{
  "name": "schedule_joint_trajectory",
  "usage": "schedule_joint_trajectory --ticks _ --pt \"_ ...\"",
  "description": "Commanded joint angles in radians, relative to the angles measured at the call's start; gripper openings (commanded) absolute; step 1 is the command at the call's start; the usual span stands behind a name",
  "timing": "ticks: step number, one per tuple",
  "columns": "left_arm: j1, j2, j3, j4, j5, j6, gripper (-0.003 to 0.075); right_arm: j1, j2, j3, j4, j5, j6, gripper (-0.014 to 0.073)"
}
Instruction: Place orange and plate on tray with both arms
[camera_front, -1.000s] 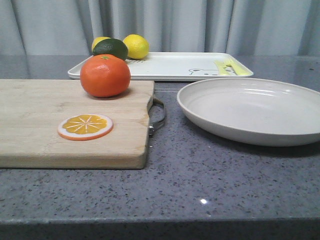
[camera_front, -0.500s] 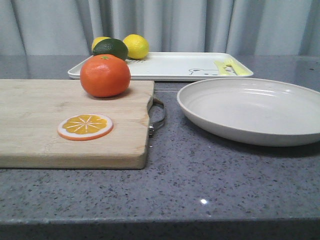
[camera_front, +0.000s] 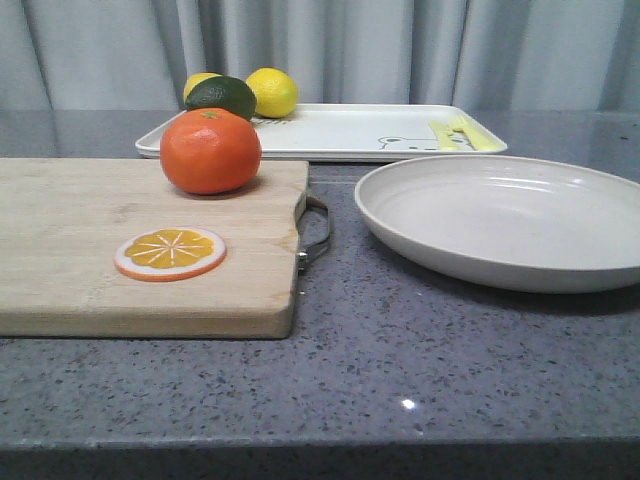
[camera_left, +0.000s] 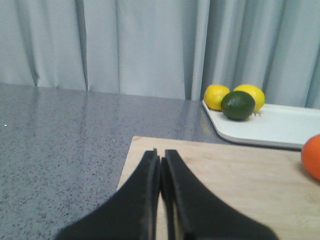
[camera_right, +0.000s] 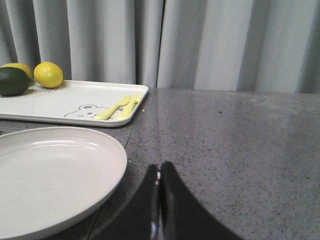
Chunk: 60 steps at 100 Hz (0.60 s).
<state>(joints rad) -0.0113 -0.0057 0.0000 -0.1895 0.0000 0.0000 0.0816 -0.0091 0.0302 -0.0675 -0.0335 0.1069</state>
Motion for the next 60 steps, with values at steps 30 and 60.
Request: schedule_joint_trajectory --ticks 30,60 --pt "-0.001 0.129 -0.195 -0.038 -0.078 0.0 -0.002 -0.004 0.068 -0.145 -0.011 0.045 -0.002 -0.0057" --pt "-0.001 0.423 -0.332 -0.036 -0.146 0.0 -0.002 0.001 0.288 -0.379 0.039 0.255 -0.002 -0.0057"
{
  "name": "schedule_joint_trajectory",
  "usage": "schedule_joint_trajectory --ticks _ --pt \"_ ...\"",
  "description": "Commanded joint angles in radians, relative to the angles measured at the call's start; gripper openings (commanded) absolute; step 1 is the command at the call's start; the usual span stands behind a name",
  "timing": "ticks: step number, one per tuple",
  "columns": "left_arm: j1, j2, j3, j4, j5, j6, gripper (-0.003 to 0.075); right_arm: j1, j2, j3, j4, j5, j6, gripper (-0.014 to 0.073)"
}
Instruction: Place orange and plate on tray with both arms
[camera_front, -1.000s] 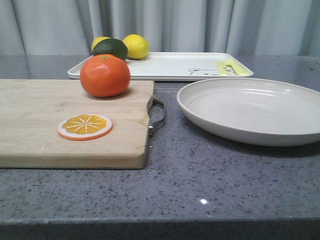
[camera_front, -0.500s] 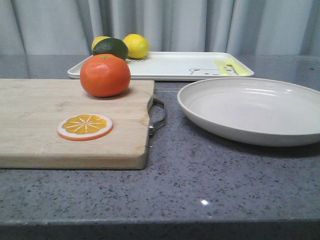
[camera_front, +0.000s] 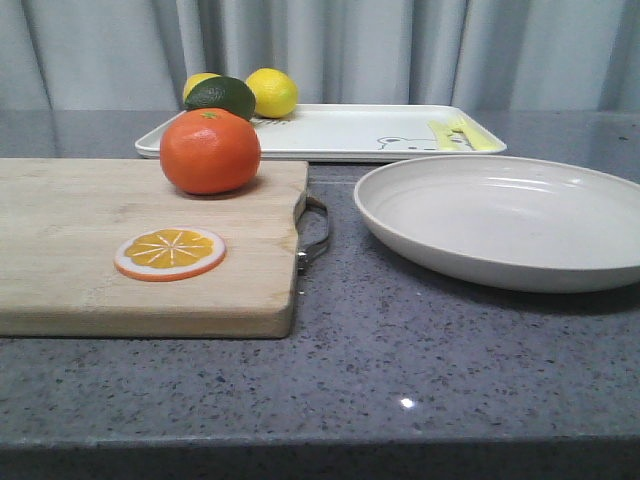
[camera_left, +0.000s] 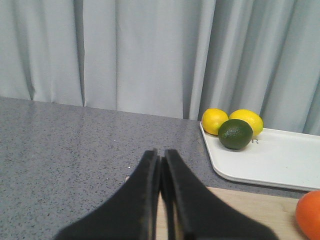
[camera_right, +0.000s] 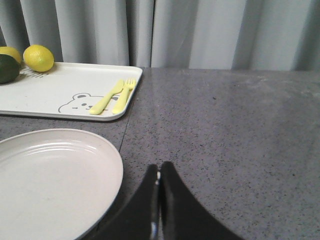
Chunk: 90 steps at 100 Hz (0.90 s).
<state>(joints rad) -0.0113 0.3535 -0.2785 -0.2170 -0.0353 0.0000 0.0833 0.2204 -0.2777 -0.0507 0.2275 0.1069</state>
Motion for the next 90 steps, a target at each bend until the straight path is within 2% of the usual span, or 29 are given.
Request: schedule_joint_trajectory --ticks 1,28,51,63,75,90 --pt "-0.001 0.072 -0.054 -0.009 -0.118 0.0 -0.002 0.0 0.063 -0.073 0.022 -0.004 -0.002 -0.0057" --pt "-0.001 0.181 -0.054 -0.009 -0.176 0.0 -0.002 0.0 0.105 -0.08 0.023 -0.084 -0.002 -0.0057" --pt "-0.001 0.199 -0.054 -0.009 -0.176 0.0 -0.002 0.0 0.19 -0.149 0.022 0.019 -0.002 -0.0057" --pt "-0.001 0.201 -0.054 -0.004 -0.17 0.0 -0.0008 0.0 0.263 -0.157 0.022 0.018 -0.002 -0.0057" --pt "-0.001 0.201 -0.056 -0.004 -0.17 0.0 0.01 0.0 0.327 -0.157 0.022 0.018 -0.002 -0.0057" --pt "-0.001 0.205 -0.087 -0.004 -0.108 0.0 0.0318 0.0 0.363 -0.157 0.022 -0.009 -0.002 -0.0057"
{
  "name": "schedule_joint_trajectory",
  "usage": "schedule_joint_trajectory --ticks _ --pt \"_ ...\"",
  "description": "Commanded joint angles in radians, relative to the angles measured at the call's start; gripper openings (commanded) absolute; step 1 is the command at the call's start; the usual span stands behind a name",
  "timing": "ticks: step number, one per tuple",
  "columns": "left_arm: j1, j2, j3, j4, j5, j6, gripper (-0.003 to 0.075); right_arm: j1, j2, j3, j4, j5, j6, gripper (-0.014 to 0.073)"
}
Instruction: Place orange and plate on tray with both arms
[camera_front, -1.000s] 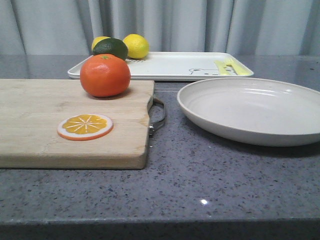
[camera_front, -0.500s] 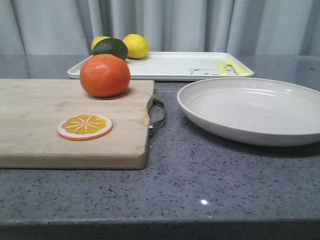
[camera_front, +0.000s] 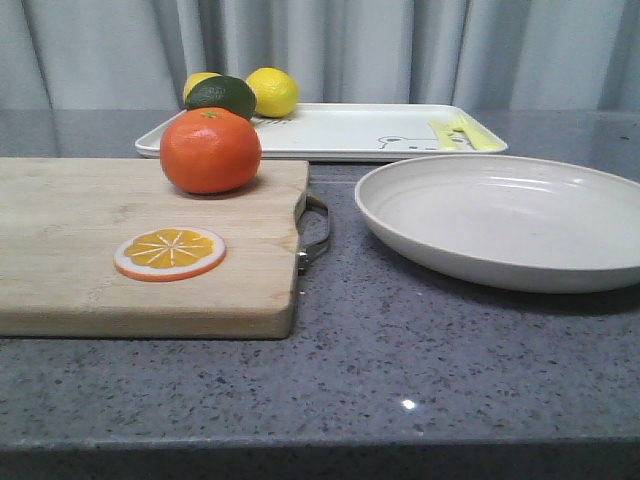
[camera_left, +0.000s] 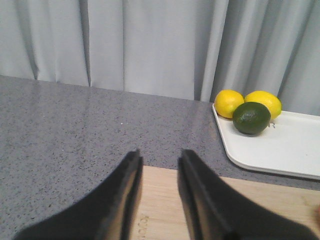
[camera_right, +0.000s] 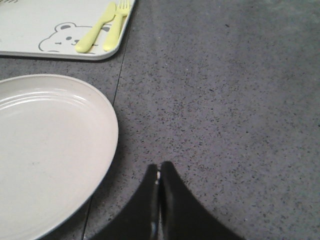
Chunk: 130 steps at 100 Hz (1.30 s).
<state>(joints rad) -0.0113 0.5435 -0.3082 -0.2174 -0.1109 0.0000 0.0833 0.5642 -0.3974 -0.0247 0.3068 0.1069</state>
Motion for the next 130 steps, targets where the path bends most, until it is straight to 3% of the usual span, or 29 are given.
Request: schedule_joint_trajectory --ticks 1,16,32,71,85,111,130 --pt "-0.001 0.016 -0.06 -0.004 -0.029 0.0 0.0328 0.0 0.019 -0.038 -0.004 -0.088 -0.002 -0.0057" --pt "-0.001 0.07 -0.128 -0.004 0.043 0.0 0.0479 0.0 0.02 -0.038 -0.004 -0.102 -0.002 -0.0057" --pt "-0.04 0.183 -0.247 -0.004 0.164 0.0 0.0557 0.0 0.02 -0.038 -0.004 -0.102 -0.002 -0.0057" --pt "-0.326 0.57 -0.589 -0.004 0.276 0.0 0.0559 0.0 0.02 -0.038 -0.004 -0.08 -0.002 -0.0057" --pt "-0.398 0.706 -0.735 -0.004 0.376 0.0 0.0559 0.0 0.02 -0.038 -0.004 -0.08 -0.002 -0.0057" --pt "-0.44 0.936 -0.999 -0.062 0.676 0.0 0.0559 0.0 0.02 -0.038 -0.004 -0.08 -0.002 -0.0057" --pt "-0.44 1.056 -1.129 -0.074 0.816 0.006 0.0559 0.0 0.02 -0.038 -0.004 -0.08 -0.002 -0.0057"
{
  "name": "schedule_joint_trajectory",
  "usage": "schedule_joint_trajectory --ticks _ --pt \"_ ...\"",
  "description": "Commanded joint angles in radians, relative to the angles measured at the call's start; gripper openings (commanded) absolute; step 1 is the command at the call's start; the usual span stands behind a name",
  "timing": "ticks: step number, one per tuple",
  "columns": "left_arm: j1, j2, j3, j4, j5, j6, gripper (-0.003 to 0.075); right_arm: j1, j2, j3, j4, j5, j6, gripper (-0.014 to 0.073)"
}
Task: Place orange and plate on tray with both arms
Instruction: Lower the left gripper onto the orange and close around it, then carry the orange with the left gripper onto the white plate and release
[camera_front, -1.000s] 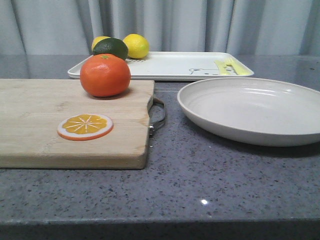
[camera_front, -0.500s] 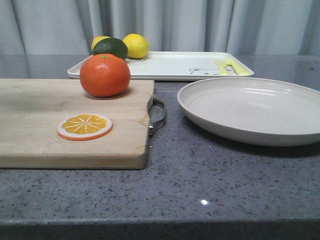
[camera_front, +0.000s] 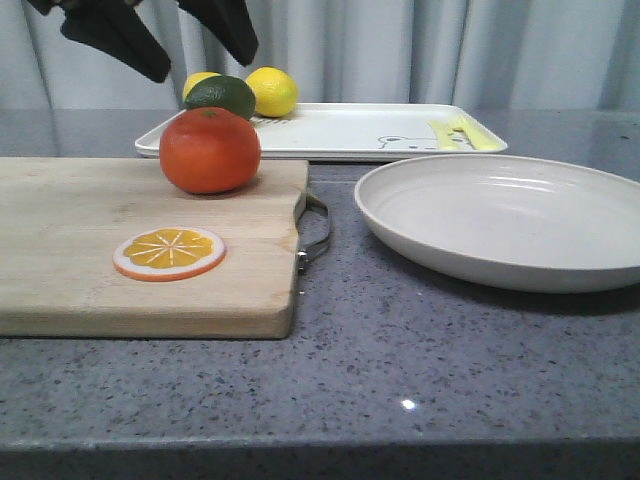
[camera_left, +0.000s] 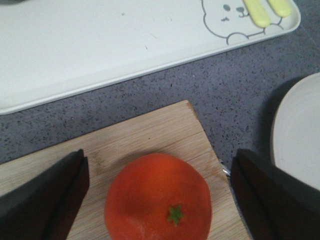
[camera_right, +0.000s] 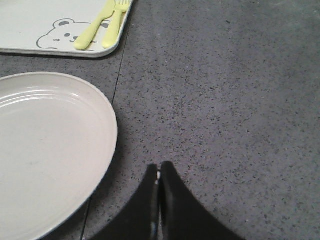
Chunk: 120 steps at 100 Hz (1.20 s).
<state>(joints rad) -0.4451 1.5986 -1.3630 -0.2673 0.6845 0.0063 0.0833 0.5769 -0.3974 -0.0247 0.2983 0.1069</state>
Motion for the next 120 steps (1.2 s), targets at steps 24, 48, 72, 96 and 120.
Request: schedule_joint_trajectory --ticks 24,48,72,96,120 --pt "-0.007 0.072 -0.115 -0.028 0.102 0.008 0.0559 0.0 0.008 -0.038 -0.004 -0.071 -0.002 -0.0057" --pt "-0.007 0.105 -0.115 -0.03 0.159 0.01 0.0557 0.0 0.008 -0.038 -0.004 -0.071 -0.002 -0.0057" --pt "-0.007 0.105 -0.115 -0.032 0.163 0.01 0.0465 0.0 0.008 -0.038 -0.004 -0.071 -0.002 -0.0057" --pt "-0.025 0.105 -0.156 -0.051 0.17 0.01 0.0385 0.0 0.008 -0.038 -0.004 -0.07 -0.002 -0.0057" --pt "-0.165 0.121 -0.26 -0.055 0.143 0.01 0.0386 0.0 0.008 -0.038 -0.004 -0.07 -0.002 -0.0057"
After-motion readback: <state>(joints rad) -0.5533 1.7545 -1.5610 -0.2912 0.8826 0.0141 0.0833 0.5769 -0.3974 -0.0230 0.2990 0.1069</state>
